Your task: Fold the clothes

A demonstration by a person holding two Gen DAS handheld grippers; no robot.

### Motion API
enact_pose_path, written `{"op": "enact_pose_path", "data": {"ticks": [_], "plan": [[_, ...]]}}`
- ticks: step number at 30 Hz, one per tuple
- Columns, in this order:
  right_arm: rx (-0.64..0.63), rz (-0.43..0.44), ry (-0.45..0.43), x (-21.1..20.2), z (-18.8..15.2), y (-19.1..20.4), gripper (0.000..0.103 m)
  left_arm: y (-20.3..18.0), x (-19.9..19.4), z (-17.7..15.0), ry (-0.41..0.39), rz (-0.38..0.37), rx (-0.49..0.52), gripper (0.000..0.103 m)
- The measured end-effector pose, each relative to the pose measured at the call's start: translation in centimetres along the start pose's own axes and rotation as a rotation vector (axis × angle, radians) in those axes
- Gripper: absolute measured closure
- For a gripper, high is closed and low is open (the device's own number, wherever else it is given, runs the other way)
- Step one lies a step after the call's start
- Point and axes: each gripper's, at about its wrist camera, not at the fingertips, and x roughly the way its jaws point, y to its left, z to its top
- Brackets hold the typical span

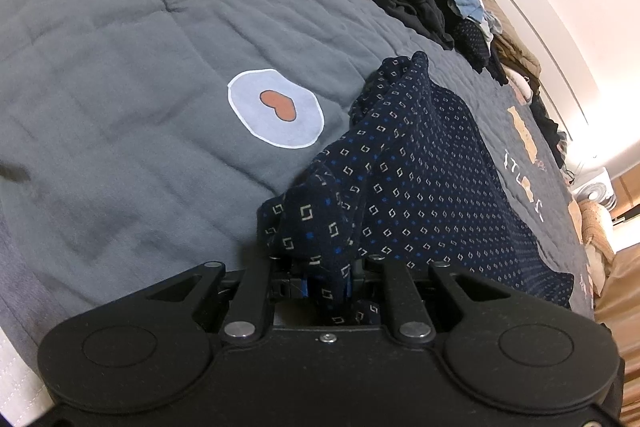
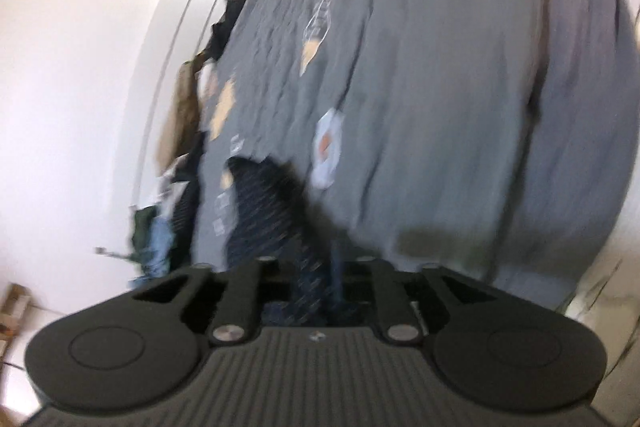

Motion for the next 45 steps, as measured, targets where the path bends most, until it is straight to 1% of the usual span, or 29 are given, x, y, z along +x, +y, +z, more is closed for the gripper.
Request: {"op": "enact_pose_path", "data": {"ticks": [1, 2, 5, 8, 11, 12, 16, 19, 21, 23, 25, 26, 27, 29, 31, 33, 36, 37, 38, 39, 40, 42, 43, 45], "plan": [[0.008, 0.008, 0.015, -0.1, -0.4, 0.2, 0.058, 0.0, 0.0, 0.0, 0.0, 0.0, 0.001, 0.087], [0.018, 0.019, 0.029, -0.1, -0.6, 0.2, 0.054, 0.0, 0.0, 0.0, -0.001, 0.001, 0.003, 0.087], [0.052, 0.041, 0.069, 0.1, -1.0, 0.2, 0.053, -0.1, 0.0, -0.1, -0.003, 0.005, 0.004, 0.087], [0.121, 0.053, 0.115, 0.3, -1.0, -0.4, 0.053, -0.1, 0.0, -0.1, -0.004, 0.007, 0.008, 0.087], [0.217, 0.102, 0.165, 0.5, -0.9, -1.2, 0.052, -0.1, 0.0, -0.1, -0.005, 0.007, 0.009, 0.087], [0.229, 0.1, 0.176, 0.9, -1.0, -1.3, 0.051, -0.2, 0.0, -0.1, -0.005, 0.008, 0.009, 0.087], [0.271, 0.054, 0.22, 2.8, -1.7, -1.7, 0.05, -0.3, 0.0, -0.2, -0.009, 0.015, 0.014, 0.087], [0.246, -0.013, 0.201, 4.2, -1.8, -1.5, 0.051, -0.2, -0.1, -0.2, -0.007, 0.011, 0.012, 0.086], [0.215, -0.024, 0.178, 4.6, -1.7, -1.2, 0.052, -0.2, 0.0, -0.2, -0.005, 0.008, 0.011, 0.086], [0.088, -0.074, 0.176, 4.8, -1.7, 0.2, 0.055, -0.1, 0.0, -0.2, -0.003, 0.006, 0.009, 0.086], [-0.073, -0.131, 0.159, 4.8, -2.0, 1.9, 0.058, -0.1, 0.0, -0.1, -0.003, 0.007, 0.01, 0.086], [-0.152, -0.156, 0.144, 4.7, -2.3, 2.7, 0.063, -0.2, 0.0, -0.1, -0.003, 0.008, 0.01, 0.086], [-0.211, -0.17, 0.12, 4.5, -2.5, 3.2, 0.066, -0.2, 0.0, -0.2, -0.003, 0.009, 0.011, 0.086], [-0.343, -0.196, 0.058, 4.2, -2.9, 4.2, 0.081, -0.2, 0.0, -0.2, -0.003, 0.01, 0.011, 0.086], [-0.472, -0.202, 0.002, 3.9, -3.5, 5.1, 0.088, -0.2, 0.1, -0.1, -0.003, 0.01, 0.01, 0.086], [-0.589, -0.198, -0.041, 3.7, -4.2, 6.0, 0.091, -0.2, 0.1, -0.2, -0.003, 0.009, 0.01, 0.086], [-0.772, -0.235, -0.087, 4.5, -5.3, 6.9, 0.091, -0.2, 0.0, -0.2, -0.001, 0.005, 0.011, 0.086], [-0.802, -0.239, -0.098, 4.4, -5.7, 7.0, 0.091, -0.1, 0.0, -0.1, 0.0, 0.003, 0.009, 0.085], [-0.792, -0.241, -0.093, 4.0, -5.6, 6.9, 0.091, 0.0, 0.0, -0.1, 0.002, 0.001, 0.006, 0.085], [-0.725, -0.244, -0.067, 3.9, -5.0, 6.7, 0.09, 0.0, 0.0, -0.1, 0.003, 0.0, 0.005, 0.085], [-0.627, -0.245, -0.032, 3.9, -4.2, 6.2, 0.086, 0.1, -0.1, 0.0, 0.004, -0.001, 0.004, 0.085], [-0.43, -0.219, 0.032, 3.3, -2.4, 4.3, 0.084, 0.0, 0.0, 0.0, 0.003, 0.0, 0.01, 0.085], [-0.378, -0.208, 0.039, 3.0, -1.9, 3.6, 0.082, 0.0, 0.0, 0.0, 0.003, 0.001, 0.011, 0.085], [-0.302, -0.205, 0.023, 2.1, -1.2, 2.7, 0.074, 0.1, 0.0, 0.0, 0.004, 0.001, 0.005, 0.085]]}}
